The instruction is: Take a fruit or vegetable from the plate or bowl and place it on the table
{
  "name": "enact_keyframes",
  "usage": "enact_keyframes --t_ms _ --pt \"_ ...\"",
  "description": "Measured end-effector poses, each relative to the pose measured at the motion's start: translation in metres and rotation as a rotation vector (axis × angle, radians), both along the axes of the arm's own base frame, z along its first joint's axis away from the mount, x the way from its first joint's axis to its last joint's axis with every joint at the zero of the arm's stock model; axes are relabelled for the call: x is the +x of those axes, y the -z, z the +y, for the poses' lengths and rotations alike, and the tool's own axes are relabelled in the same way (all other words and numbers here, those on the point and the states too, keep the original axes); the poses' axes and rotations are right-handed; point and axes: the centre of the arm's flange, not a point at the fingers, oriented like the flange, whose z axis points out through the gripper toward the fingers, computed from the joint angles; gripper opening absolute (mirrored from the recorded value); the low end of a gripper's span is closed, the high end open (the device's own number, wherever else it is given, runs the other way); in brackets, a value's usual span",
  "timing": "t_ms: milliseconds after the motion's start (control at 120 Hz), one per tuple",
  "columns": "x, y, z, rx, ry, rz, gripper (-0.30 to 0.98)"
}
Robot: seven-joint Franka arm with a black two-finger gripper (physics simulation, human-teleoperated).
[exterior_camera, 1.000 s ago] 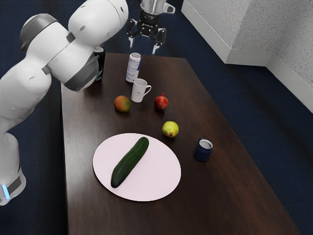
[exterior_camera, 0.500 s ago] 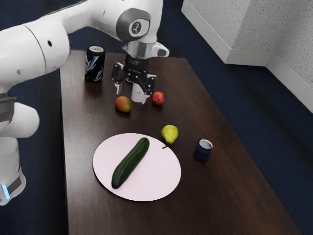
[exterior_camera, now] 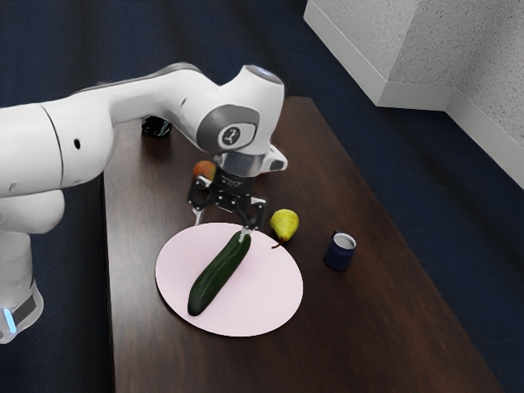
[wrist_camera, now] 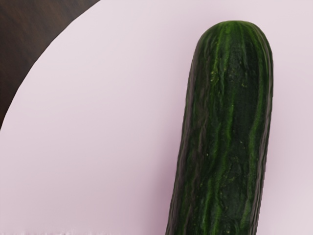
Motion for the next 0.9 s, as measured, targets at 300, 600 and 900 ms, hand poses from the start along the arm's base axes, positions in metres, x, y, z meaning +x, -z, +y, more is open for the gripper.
enact_keyframes --t_ms 300,600,900 --pt "-0.017 0.005 -0.061 0.047 0.093 -0.053 0.69" --pt "-0.004 0.031 -0.048 0.077 0.058 -0.069 0.69" --pt "-0.003 0.040 -0.036 0.043 0.019 -0.104 0.68"
